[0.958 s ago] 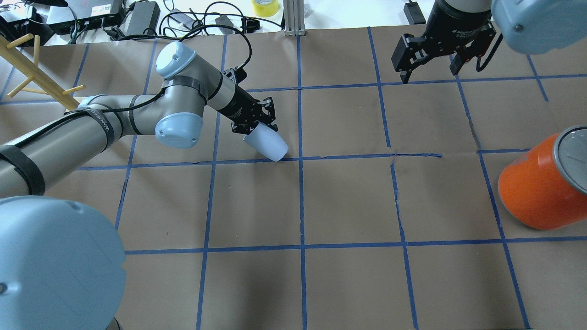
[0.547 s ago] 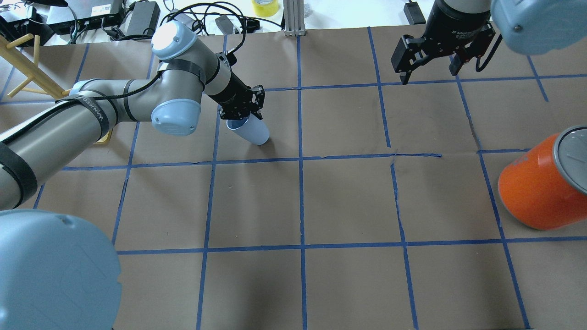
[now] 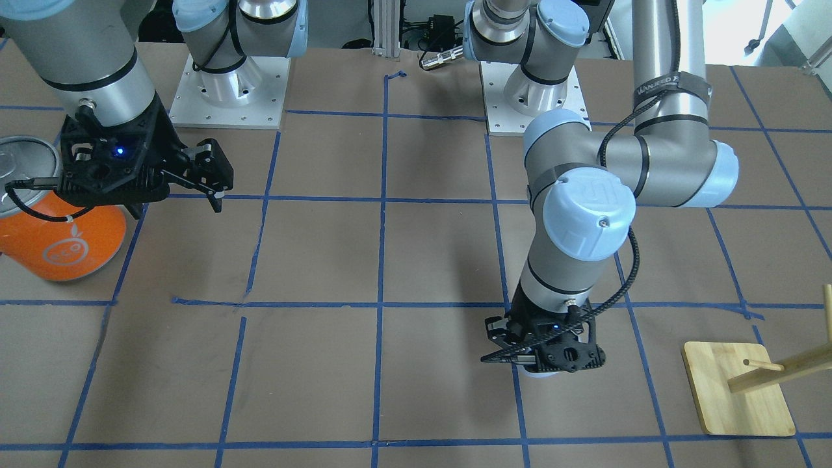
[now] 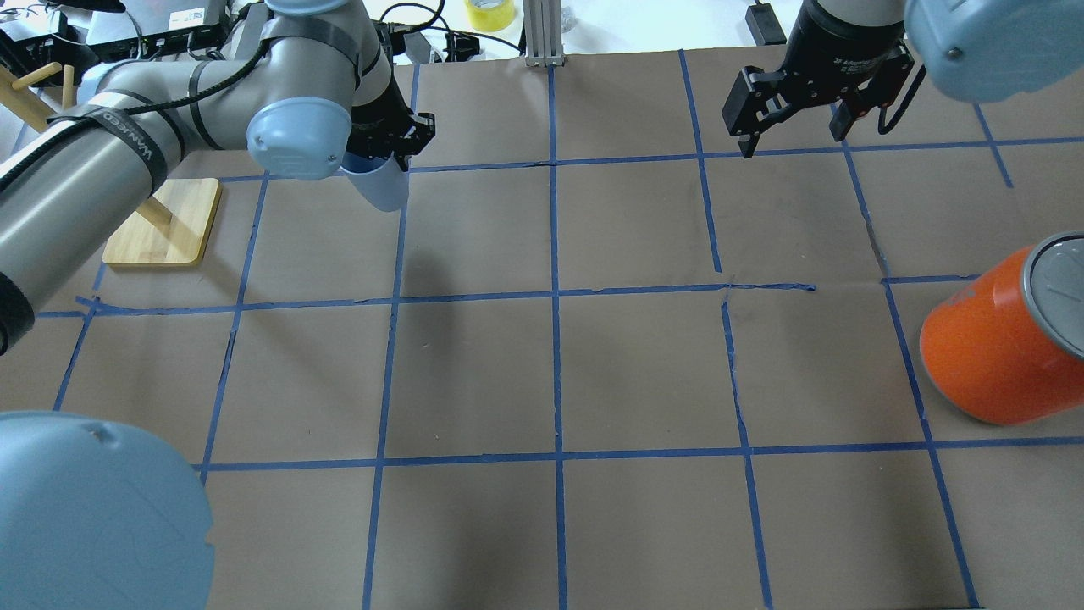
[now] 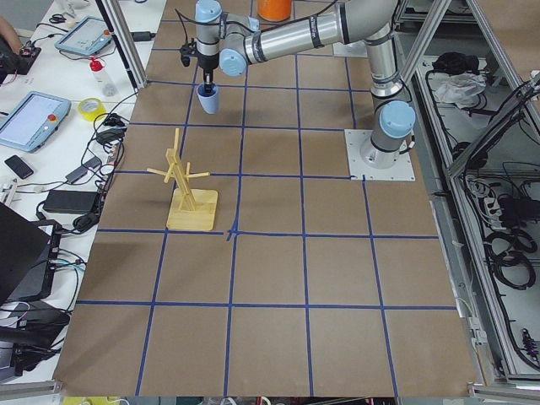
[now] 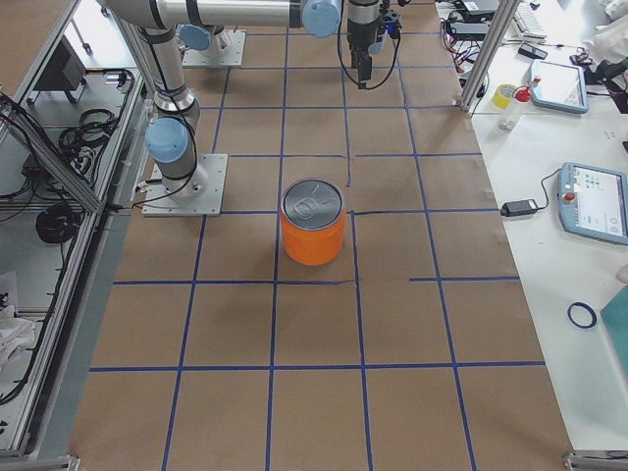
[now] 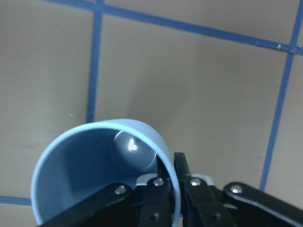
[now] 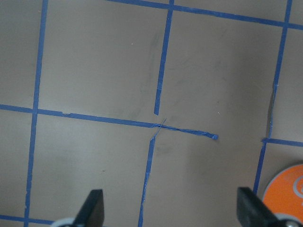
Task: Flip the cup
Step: 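Lift the cup by its rim with the left gripper, carrying it farther from the robot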
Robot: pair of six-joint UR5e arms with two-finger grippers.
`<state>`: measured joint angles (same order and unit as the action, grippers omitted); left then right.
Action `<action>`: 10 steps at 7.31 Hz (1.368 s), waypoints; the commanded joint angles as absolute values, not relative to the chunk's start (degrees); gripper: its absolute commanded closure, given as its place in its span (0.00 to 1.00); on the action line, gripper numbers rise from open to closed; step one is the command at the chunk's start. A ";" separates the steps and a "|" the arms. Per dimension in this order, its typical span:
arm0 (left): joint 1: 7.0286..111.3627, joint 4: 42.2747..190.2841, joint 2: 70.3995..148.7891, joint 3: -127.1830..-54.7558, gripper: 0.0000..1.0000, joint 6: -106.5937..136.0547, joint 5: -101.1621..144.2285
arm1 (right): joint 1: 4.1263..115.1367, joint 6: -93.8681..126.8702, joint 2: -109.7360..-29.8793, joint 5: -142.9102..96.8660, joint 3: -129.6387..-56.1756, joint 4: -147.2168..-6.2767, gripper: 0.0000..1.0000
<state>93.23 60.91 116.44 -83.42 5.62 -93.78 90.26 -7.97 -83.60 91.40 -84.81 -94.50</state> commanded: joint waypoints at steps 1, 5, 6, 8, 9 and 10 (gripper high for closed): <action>87.05 61.08 117.16 -82.96 1.00 -4.26 -95.72 | 90.26 -8.00 -83.58 91.41 -84.81 -94.66 0.00; 86.22 57.30 121.37 -84.37 1.00 -4.83 -95.63 | 90.26 -8.17 -83.58 91.41 -84.81 -95.10 0.00; 86.31 57.30 121.99 -84.46 1.00 -4.31 -95.45 | 90.26 -8.17 -83.58 91.49 -84.81 -94.84 0.00; 86.22 57.22 121.99 -85.77 1.00 -4.83 -94.21 | 90.26 -8.17 -83.58 92.46 -84.81 -94.83 0.00; 86.22 57.22 122.08 -85.78 1.00 -5.09 -94.39 | 90.26 -8.17 -83.58 92.46 -84.81 -94.83 0.00; 86.05 57.22 122.25 -85.87 1.00 -5.01 -94.39 | 90.26 -8.17 -83.58 92.55 -84.81 -94.66 0.00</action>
<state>86.17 57.23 122.08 -85.68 -4.93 -94.35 90.26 -8.17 -83.58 92.44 -84.81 -94.79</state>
